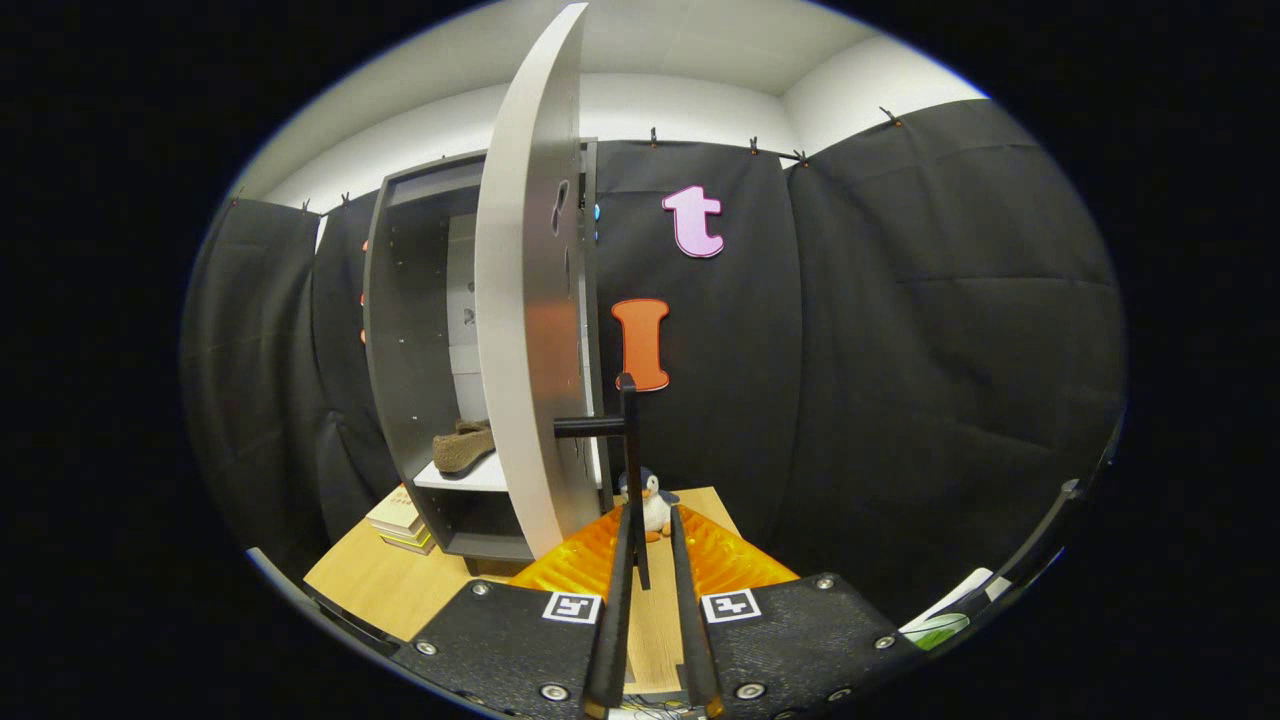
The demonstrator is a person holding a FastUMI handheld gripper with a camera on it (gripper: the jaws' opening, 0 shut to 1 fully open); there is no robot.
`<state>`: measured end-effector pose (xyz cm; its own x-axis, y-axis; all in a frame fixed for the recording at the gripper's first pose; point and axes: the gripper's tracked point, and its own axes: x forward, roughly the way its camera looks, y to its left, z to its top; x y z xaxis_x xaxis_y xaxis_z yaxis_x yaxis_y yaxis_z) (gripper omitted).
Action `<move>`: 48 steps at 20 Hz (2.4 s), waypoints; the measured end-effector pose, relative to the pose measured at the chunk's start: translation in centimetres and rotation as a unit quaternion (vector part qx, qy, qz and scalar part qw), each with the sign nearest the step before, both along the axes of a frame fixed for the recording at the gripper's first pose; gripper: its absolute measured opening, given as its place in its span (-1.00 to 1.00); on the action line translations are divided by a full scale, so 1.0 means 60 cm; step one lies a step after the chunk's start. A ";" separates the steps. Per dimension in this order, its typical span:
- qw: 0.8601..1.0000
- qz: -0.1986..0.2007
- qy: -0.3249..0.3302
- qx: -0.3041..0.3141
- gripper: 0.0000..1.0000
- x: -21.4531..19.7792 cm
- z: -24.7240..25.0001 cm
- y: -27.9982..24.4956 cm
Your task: Open the shoe cabinet door, grab the shoes and put them into the shoe cabinet, then close the shoe cabinet door.
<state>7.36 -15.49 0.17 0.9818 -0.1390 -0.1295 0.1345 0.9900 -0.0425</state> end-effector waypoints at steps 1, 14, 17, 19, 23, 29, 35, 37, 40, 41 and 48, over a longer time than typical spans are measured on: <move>1.000 0.000 -0.001 -0.003 -0.54 -0.004 0.003 0.000; 0.999 -0.038 -0.002 0.008 -0.55 -0.116 -0.010 0.068; 0.999 -0.024 0.009 0.030 -0.55 -0.137 -0.049 0.130; 0.999 -0.007 0.020 0.040 -0.55 -0.140 -0.086 0.179; 0.994 0.032 0.056 0.088 -0.55 -0.123 -0.179 0.280; 0.982 0.079 0.126 0.114 -0.58 -0.064 -0.343 0.381; 0.968 0.093 0.180 0.146 -0.64 0.003 -0.463 0.427; 0.964 0.096 0.206 0.142 -0.66 0.023 -0.509 0.435; 0.957 0.097 0.239 0.134 -0.66 0.061 -0.581 0.444; 0.955 0.096 0.252 0.128 -0.65 0.071 -0.605 0.442; 0.934 0.081 0.333 0.100 -0.65 0.136 -0.751 0.416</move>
